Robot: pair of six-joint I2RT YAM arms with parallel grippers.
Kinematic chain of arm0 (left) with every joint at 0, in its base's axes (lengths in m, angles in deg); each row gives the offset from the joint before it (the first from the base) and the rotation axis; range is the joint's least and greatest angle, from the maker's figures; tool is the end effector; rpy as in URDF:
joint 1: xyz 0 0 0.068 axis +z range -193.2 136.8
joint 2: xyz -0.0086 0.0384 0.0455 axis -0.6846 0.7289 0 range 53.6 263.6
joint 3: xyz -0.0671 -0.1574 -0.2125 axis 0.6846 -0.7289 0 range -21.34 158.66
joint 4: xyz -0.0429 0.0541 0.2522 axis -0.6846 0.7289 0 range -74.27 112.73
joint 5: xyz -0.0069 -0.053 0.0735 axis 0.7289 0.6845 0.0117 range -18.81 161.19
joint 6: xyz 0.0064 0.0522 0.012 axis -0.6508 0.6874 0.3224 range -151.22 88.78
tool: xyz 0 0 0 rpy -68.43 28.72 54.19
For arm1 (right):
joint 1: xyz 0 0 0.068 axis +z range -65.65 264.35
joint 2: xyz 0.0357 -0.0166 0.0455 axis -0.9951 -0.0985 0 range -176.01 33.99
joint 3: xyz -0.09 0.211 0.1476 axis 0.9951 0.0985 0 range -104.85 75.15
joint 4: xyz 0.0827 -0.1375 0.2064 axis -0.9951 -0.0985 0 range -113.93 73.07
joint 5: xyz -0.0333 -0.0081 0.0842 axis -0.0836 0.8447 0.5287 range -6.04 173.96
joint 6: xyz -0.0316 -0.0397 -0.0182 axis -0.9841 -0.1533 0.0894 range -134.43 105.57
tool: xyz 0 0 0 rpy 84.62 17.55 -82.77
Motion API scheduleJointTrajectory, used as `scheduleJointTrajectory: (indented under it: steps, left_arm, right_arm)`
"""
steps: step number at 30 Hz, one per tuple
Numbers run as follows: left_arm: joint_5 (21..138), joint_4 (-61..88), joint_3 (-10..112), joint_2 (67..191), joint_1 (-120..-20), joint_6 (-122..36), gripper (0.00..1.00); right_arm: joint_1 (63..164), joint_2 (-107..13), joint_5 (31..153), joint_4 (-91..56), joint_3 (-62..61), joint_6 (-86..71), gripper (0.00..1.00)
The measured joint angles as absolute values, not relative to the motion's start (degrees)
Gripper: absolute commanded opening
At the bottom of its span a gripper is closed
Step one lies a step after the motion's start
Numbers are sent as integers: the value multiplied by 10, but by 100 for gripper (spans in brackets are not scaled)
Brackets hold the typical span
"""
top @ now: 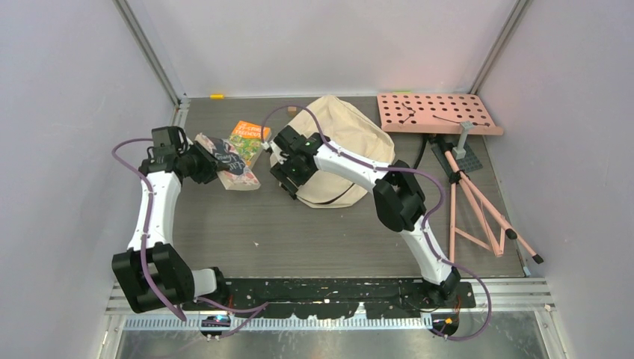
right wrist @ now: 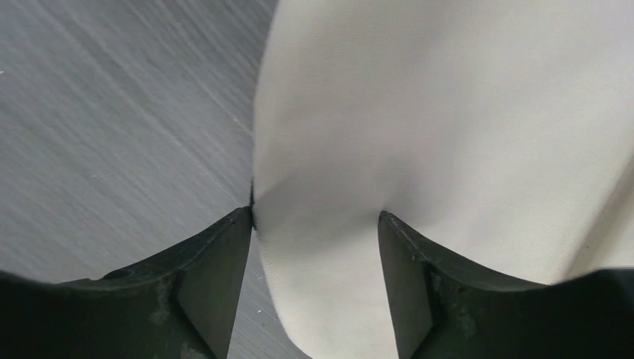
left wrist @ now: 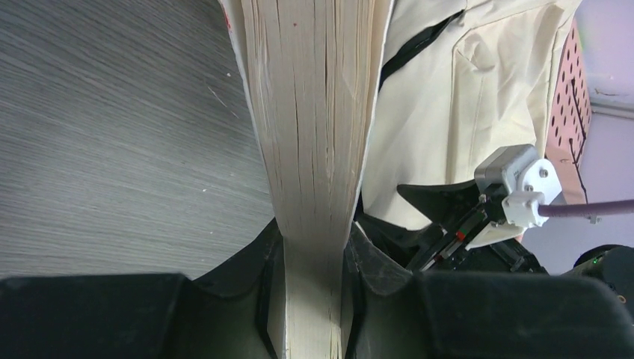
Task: Pack the student bag
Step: Place the book in the student bag.
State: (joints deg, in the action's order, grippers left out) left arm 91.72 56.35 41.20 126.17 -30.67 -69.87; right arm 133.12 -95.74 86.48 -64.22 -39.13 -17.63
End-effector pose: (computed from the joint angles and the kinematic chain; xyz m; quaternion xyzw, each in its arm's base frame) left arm 0.2571 0.0443 0.2987 -0.3462 0.8615 -0.2383 0.2849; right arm 0.3224 0.3703 0.2116 -0.4303 0.8711 0.1110 0.2089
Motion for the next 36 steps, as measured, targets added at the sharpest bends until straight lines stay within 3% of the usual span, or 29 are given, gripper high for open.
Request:
scheduleJointTrajectory:
  steps: [8,16,28,34,36]
  left_arm:
    - [918,567,415,1265,-313,-697,0]
    - [919,566,415,1265,-313,-697,0]
    - [958,538,414,1276,-322,-729,0]
    - [950,471,408,1291,-414,-798,0]
    - [950,446,408,1300,-449,-819,0]
  right_arm:
    - [1331,-960,821,-644,-392,-185,30]
    - [1329,-960,810,-649,-397,-182,9]
    - [1275,-920,836,-672,-449,-93,1]
    - [1215,-888,884,-673,-473,-40,1]
    - [1199,-882,903,-673,-473,-28,7]
